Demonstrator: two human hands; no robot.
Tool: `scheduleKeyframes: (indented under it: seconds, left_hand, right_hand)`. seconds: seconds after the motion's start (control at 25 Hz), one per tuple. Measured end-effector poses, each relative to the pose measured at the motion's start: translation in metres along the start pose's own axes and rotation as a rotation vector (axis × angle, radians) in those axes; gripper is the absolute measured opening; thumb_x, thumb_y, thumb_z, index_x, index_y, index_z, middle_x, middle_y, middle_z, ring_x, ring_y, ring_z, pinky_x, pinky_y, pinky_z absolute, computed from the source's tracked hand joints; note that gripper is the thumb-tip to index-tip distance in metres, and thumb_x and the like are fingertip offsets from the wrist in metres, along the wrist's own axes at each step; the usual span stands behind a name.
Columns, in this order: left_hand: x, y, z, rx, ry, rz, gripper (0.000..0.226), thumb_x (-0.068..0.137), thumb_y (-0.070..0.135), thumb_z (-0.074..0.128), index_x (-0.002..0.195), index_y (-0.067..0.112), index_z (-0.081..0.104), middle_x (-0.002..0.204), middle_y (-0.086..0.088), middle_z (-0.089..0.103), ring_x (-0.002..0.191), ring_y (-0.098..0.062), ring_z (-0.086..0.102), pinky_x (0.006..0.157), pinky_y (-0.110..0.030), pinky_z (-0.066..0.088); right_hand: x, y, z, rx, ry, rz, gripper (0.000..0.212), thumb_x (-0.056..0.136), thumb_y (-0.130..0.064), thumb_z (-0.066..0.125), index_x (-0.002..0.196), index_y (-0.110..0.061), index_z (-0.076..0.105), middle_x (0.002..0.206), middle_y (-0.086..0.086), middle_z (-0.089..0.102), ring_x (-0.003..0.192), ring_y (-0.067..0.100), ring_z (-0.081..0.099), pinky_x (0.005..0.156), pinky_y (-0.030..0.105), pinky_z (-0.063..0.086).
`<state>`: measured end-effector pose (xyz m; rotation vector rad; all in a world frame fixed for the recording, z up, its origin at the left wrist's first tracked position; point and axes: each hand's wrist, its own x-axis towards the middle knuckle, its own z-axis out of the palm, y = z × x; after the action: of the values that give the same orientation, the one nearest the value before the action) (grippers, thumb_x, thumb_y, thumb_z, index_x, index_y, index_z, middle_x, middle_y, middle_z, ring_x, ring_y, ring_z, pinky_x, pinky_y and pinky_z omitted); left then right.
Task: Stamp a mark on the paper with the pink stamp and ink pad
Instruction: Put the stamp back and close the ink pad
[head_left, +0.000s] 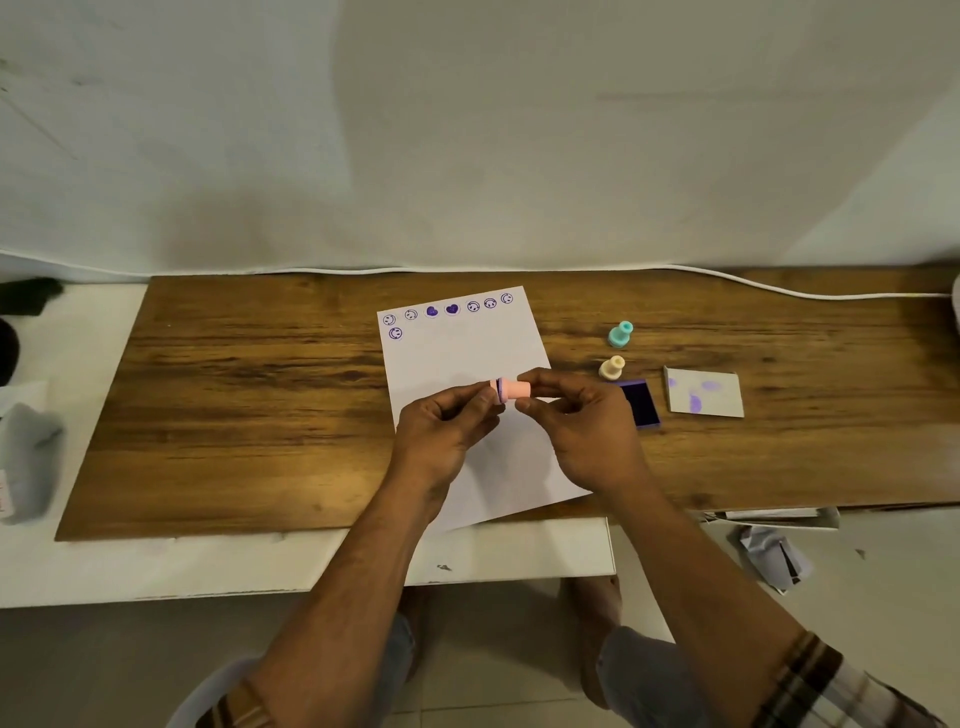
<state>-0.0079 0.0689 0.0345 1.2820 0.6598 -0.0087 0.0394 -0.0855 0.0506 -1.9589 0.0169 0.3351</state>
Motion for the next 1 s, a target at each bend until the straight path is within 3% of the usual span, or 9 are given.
scheduleKeyframes:
  seconds: [0.2,0.32,0.48,0.68,0.88,1.0]
  left_hand:
    - [0.002,0.000,0.000,0.042,-0.033,-0.001,0.017,0.094,0.013,0.072,0.107,0.021,0.079,0.102,0.004,0.082,0.099,-0.023,0.079,0.097,-0.037,0.062]
    - [0.003,-0.001,0.000,0.059,-0.034,0.011,0.019,0.092,0.012,0.074,0.108,0.020,0.080,0.113,-0.002,0.080,0.108,-0.026,0.076,0.103,-0.046,0.059]
    - [0.005,-0.004,0.002,0.110,-0.014,0.057,0.023,0.087,0.017,0.080,0.100,0.035,0.081,0.114,0.011,0.080,0.113,-0.022,0.072,0.106,-0.050,0.057]
    - [0.007,-0.002,0.004,0.164,-0.031,0.097,0.025,0.088,0.019,0.081,0.111,0.028,0.082,0.112,0.016,0.079,0.112,-0.016,0.072,0.107,-0.047,0.056]
    - [0.013,0.000,0.005,0.152,-0.015,0.054,0.030,0.088,0.022,0.082,0.118,0.025,0.080,0.124,0.005,0.077,0.113,-0.022,0.073,0.104,-0.048,0.058]
    - [0.014,-0.001,0.002,0.140,-0.005,0.043,0.027,0.086,0.023,0.083,0.113,0.028,0.082,0.121,0.006,0.078,0.113,-0.024,0.074,0.103,-0.048,0.059]
  right_hand:
    - [-0.002,0.001,-0.004,-0.222,0.016,-0.141,0.032,0.091,-0.019,0.079,0.121,-0.027,0.077,0.119,-0.008,0.075,0.093,0.009,0.067,0.086,0.028,0.057]
    - [-0.001,0.002,-0.005,-0.216,-0.002,-0.127,0.029,0.092,-0.021,0.077,0.121,-0.027,0.077,0.119,-0.007,0.075,0.095,0.010,0.067,0.083,0.023,0.053]
    - [0.001,0.006,-0.006,-0.149,-0.048,-0.052,0.028,0.093,-0.025,0.076,0.121,-0.025,0.077,0.110,-0.009,0.078,0.093,0.008,0.071,0.086,0.028,0.059]
    - [0.007,0.008,-0.010,0.005,-0.125,0.071,0.028,0.096,-0.023,0.072,0.123,-0.020,0.076,0.093,-0.012,0.078,0.079,0.001,0.074,0.061,0.015,0.058]
    - [0.010,-0.003,-0.025,0.114,0.089,0.063,0.020,0.089,-0.028,0.080,0.105,-0.038,0.071,0.096,-0.017,0.075,0.088,0.007,0.072,0.068,0.021,0.058]
    - [0.020,0.002,-0.050,0.048,0.285,0.063,0.023,0.088,-0.033,0.082,0.108,-0.036,0.070,0.101,-0.015,0.071,0.092,0.005,0.067,0.067,0.019,0.054]
